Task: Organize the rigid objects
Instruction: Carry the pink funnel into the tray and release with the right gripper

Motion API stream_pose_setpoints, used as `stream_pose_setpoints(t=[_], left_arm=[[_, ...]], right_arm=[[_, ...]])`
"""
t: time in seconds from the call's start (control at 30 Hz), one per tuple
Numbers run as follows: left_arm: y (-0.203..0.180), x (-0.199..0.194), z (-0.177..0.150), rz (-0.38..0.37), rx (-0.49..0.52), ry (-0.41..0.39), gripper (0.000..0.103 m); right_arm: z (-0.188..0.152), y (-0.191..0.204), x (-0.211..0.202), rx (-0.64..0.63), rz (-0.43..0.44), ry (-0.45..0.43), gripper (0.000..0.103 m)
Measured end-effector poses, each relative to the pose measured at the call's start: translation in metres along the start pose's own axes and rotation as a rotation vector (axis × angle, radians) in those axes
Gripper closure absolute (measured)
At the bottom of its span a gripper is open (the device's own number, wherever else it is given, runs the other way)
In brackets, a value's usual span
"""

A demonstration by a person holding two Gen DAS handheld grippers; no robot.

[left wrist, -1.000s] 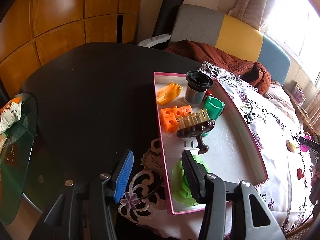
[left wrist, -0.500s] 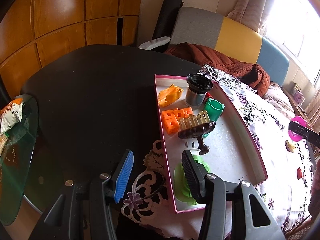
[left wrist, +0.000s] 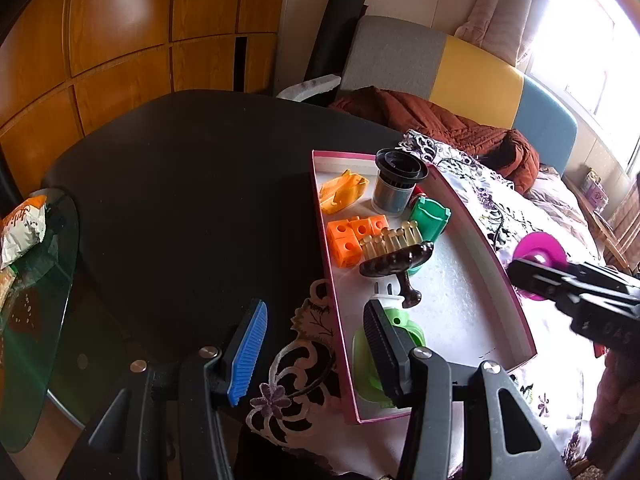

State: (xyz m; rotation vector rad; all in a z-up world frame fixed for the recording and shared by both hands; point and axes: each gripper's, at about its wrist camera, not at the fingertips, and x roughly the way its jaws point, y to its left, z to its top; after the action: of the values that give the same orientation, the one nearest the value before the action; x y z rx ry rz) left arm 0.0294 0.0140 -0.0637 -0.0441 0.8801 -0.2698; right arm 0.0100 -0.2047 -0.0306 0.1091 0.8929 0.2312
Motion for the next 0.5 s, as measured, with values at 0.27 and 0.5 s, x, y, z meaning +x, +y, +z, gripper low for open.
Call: stream_pose_setpoints(t=[0.27,0.5], left_arm=[[0.002,0.0,0.001,0.004,-0.002,-0.005,0.052],[0.003,0.0,0.0,0.009,0.004,-0.008,0.052]], right_arm=[[0.01,0.016,0.03,-0.009,-0.043,0.043,0.057],[0.011,0.013,0.08,-0.01,-0.128,0.155,0.054]])
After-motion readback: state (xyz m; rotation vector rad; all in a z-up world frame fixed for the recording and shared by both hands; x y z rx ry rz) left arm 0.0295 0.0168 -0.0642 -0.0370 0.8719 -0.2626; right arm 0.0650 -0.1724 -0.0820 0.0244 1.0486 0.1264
